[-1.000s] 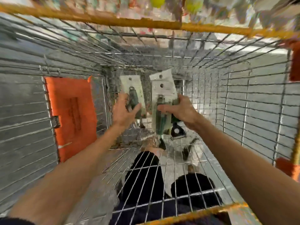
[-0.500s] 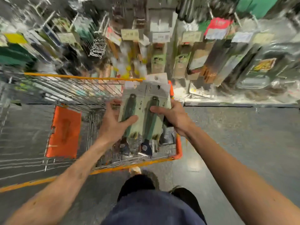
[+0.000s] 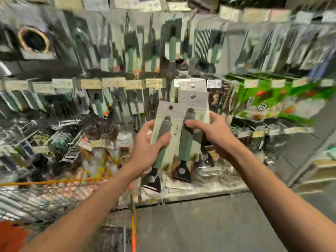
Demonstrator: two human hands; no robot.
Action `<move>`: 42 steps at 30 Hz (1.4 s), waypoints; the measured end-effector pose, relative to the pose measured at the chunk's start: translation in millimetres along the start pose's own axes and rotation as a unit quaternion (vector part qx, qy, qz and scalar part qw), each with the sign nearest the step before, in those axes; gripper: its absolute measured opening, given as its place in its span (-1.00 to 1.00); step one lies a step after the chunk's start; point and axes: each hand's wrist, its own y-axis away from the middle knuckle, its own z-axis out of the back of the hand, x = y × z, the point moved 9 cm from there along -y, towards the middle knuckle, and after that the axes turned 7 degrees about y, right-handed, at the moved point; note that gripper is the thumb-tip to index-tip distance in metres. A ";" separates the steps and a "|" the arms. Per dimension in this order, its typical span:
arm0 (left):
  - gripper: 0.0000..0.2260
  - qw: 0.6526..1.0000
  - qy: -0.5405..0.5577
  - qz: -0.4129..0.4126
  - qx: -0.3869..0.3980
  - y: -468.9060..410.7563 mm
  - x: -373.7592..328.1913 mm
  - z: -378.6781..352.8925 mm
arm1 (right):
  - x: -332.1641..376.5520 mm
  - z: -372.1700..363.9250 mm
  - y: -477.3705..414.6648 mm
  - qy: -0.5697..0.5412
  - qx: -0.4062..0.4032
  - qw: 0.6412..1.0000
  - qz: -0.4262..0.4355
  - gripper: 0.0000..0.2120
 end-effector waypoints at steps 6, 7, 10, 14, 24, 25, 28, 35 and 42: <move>-0.75 0.998 0.018 -0.061 0.011 -74.3 -43.3 -60.0 | 41.6 81.0 -38.4 0.018 -0.047 0.995 0.082 -0.70; -0.73 0.998 0.022 -0.065 0.012 -85.6 -46.6 -67.7 | 43.4 89.0 -47.0 0.022 -0.043 0.994 0.093 -0.71; -0.76 0.996 0.031 -0.082 0.014 -121.3 -54.0 -86.3 | 47.8 110.7 -78.3 0.033 -0.043 0.992 0.117 -0.68; -0.66 0.994 0.052 -0.092 0.010 -173.8 -59.3 -107.4 | 53.4 133.2 -132.6 0.050 -0.025 0.991 0.124 -0.62; -0.48 0.976 -0.007 -0.211 -0.044 -279.0 -88.4 -151.3 | 74.9 191.0 -247.8 0.056 -0.028 0.983 0.170 -0.67; -0.52 0.975 -0.019 -0.217 -0.051 -285.7 -89.4 -154.2 | 74.9 194.0 -256.9 0.052 -0.026 0.983 0.172 -0.66; -0.64 0.972 -0.055 -0.219 -0.057 -306.1 -89.4 -163.4 | 73.0 197.0 -286.7 0.043 -0.010 0.983 0.176 -0.63; -0.64 0.961 -0.113 -0.226 -0.113 -345.9 -89.6 -174.6 | 68.9 200.8 -347.0 0.051 0.051 0.979 0.192 -0.62; -0.64 0.946 -0.142 -0.223 -0.188 -372.5 -88.3 -167.9 | 71.0 196.9 -387.5 0.051 0.088 0.971 0.216 -0.60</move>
